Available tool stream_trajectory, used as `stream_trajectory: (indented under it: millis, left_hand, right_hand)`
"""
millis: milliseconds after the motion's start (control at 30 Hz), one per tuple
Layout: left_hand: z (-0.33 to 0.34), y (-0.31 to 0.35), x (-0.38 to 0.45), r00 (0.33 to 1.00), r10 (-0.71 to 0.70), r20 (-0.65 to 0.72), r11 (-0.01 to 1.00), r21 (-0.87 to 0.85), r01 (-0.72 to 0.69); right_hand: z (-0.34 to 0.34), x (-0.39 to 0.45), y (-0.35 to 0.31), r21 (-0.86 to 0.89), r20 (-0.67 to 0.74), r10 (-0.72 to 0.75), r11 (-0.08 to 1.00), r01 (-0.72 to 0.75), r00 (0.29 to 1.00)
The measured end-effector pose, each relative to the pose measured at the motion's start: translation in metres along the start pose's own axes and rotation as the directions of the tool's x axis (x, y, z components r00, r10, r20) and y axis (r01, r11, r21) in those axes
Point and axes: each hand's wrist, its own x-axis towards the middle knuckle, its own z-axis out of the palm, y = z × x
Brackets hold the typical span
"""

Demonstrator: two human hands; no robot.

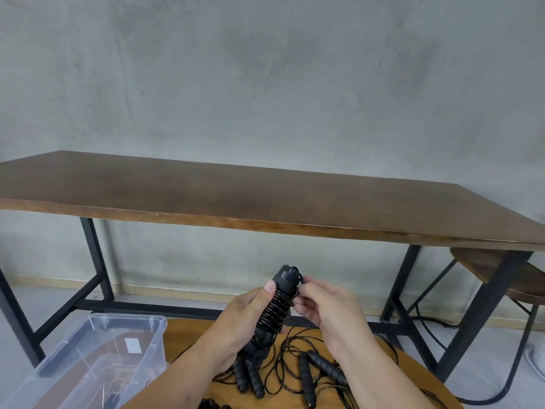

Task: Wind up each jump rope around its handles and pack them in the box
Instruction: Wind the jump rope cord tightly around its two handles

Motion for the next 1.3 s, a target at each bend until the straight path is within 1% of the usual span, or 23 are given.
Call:
stream_trajectory:
  millis: [133,233,300,400,467,533,567,600,700,733,767,800,867,933,1000,1033,1100,1133,1167,1200,1233,1267,1300]
  left_hand:
    - [0.002,-0.001,0.0,1.0,0.0,-0.002,1.0,0.002,0.0]
    - [0.003,-0.004,-0.001,1.0,-0.003,0.0,1.0,-0.004,0.003]
    - [0.003,-0.004,-0.001,1.0,-0.012,-0.002,1.0,-0.023,0.012]
    - [0.001,-0.003,0.001,1.0,-0.029,0.008,0.999,-0.041,0.029]
    - [0.001,-0.002,0.001,0.999,-0.036,0.02,0.999,-0.03,0.037]
    - [0.001,-0.002,0.001,0.999,-0.036,0.029,0.999,-0.023,0.037]
    - [0.002,-0.002,0.002,0.999,-0.034,0.031,0.999,-0.018,0.035]
    - [0.002,-0.003,0.002,0.999,-0.033,0.032,0.999,-0.014,0.034]
    - [0.0,-0.004,0.003,0.999,-0.028,0.019,1.0,-0.006,0.028]
    - [-0.001,-0.004,0.003,1.0,-0.022,0.012,1.0,0.006,0.022]
    - [-0.002,-0.004,0.004,1.0,-0.014,0.009,1.0,0.018,0.014]
    - [-0.002,-0.003,0.005,1.0,-0.006,0.004,1.0,0.027,0.006]
    - [-0.001,-0.001,0.007,1.0,0.012,-0.019,0.999,0.045,-0.011]
    - [0.001,0.002,0.009,0.999,0.038,-0.033,0.997,0.07,-0.035]
    - [0.003,0.005,0.012,0.997,0.061,-0.042,0.994,0.094,-0.057]
    - [0.002,0.006,0.013,0.996,0.07,-0.047,0.992,0.108,-0.065]
    - [0.002,0.007,0.014,0.994,0.079,-0.071,0.989,0.128,-0.069]
    - [0.001,0.008,0.016,0.993,0.084,-0.086,0.987,0.142,-0.071]
    - [0.001,0.007,0.018,0.991,0.088,-0.106,0.984,0.162,-0.07]
    - [0.0,0.004,0.018,0.988,0.082,-0.127,0.98,0.189,-0.057]
    - [0.0,0.004,0.02,0.987,0.085,-0.139,0.974,0.22,-0.053]
    - [0.0,0.004,0.021,0.985,0.09,-0.146,0.966,0.254,-0.051]
    - [0.0,0.005,0.022,0.983,0.097,-0.157,0.959,0.28,-0.05]
  right_hand:
    - [0.002,0.0,0.004,0.04,-0.011,0.013,0.999,-0.013,1.0]
    - [0.002,-0.001,0.007,0.009,-0.032,0.0,1.0,0.001,0.999]
    - [0.003,-0.003,0.008,-0.032,-0.064,-0.046,0.999,0.044,0.997]
    - [0.004,-0.005,0.008,-0.15,-0.121,-0.183,0.975,0.165,0.976]
    - [0.004,-0.005,0.008,-0.32,-0.099,-0.31,0.91,0.265,0.945]
    - [0.005,-0.005,0.009,-0.519,-0.018,-0.424,0.778,0.354,0.905]
    - [0.004,-0.005,0.01,-0.583,0.023,-0.46,0.715,0.386,0.887]
    - [0.003,-0.004,0.009,-0.618,0.056,-0.483,0.671,0.41,0.874]
    - [0.0,0.0,0.006,-0.667,0.149,-0.493,0.589,0.455,0.857]
    - [-0.001,0.001,0.007,-0.709,0.186,-0.512,0.521,0.475,0.839]
    - [-0.002,0.003,0.008,-0.761,0.224,-0.556,0.413,0.5,0.801]
    - [-0.003,0.006,0.008,-0.802,0.267,-0.617,0.284,0.526,0.74]
    - [-0.007,0.01,0.011,-0.808,0.379,-0.713,0.056,0.586,0.59]
    - [-0.012,0.013,0.012,-0.763,0.489,-0.765,-0.142,0.631,0.419]
    - [-0.015,0.014,0.013,-0.711,0.574,-0.767,-0.295,0.638,0.286]
    - [-0.016,0.015,0.011,-0.684,0.611,-0.756,-0.353,0.638,0.236]
    - [-0.017,0.02,0.008,-0.635,0.672,-0.715,-0.42,0.649,0.195]
    - [-0.017,0.024,0.008,-0.621,0.687,-0.699,-0.423,0.66,0.198]
    - [-0.017,0.027,0.007,-0.626,0.68,-0.695,-0.386,0.678,0.232]
    - [-0.013,0.027,0.01,-0.656,0.634,-0.709,-0.28,0.701,0.31]
    - [-0.009,0.026,0.012,-0.696,0.538,-0.727,-0.099,0.711,0.426]
    - [-0.005,0.023,0.013,-0.715,0.414,-0.711,0.133,0.687,0.569]
    - [0.0,0.021,0.017,-0.689,0.292,-0.642,0.372,0.622,0.709]
